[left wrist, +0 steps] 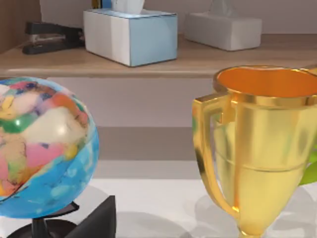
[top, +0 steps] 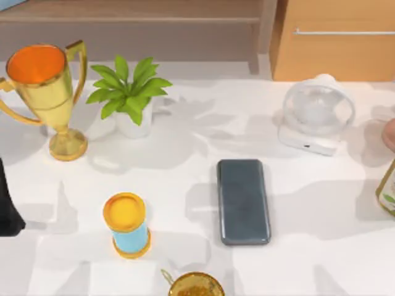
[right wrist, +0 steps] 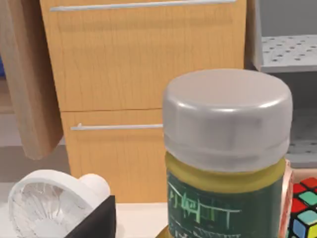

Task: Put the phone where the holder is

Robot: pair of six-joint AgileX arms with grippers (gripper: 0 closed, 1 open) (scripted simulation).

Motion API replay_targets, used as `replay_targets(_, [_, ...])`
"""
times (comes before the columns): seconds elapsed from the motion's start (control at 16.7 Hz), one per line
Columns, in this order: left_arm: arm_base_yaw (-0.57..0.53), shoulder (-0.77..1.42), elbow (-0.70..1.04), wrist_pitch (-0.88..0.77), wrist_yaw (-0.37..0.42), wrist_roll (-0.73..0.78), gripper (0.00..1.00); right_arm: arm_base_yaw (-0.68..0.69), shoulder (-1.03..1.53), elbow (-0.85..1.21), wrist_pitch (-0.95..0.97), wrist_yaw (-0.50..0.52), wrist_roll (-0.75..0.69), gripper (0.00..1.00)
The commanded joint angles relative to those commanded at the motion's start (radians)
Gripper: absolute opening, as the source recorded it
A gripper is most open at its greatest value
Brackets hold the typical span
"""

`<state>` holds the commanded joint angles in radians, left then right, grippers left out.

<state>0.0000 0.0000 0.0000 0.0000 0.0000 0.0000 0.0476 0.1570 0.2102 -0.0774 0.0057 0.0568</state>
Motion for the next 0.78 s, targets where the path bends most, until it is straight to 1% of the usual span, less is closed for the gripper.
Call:
replay_targets(0.3, [0.000,0.000,0.000,0.000,0.000,0.000,1.00,0.100,0.334,0.385,-0.182,0.003,0.096,1.00])
replay_targets(0.6, [0.000,0.000,0.000,0.000,0.000,0.000,1.00,0.239,0.797,0.811,-0.446,0.006,0.217,1.00])
replay_targets(0.78, [0.000,0.000,0.000,0.000,0.000,0.000,1.00,0.335,1.097,1.031,-0.615,0.007,0.300,1.00])
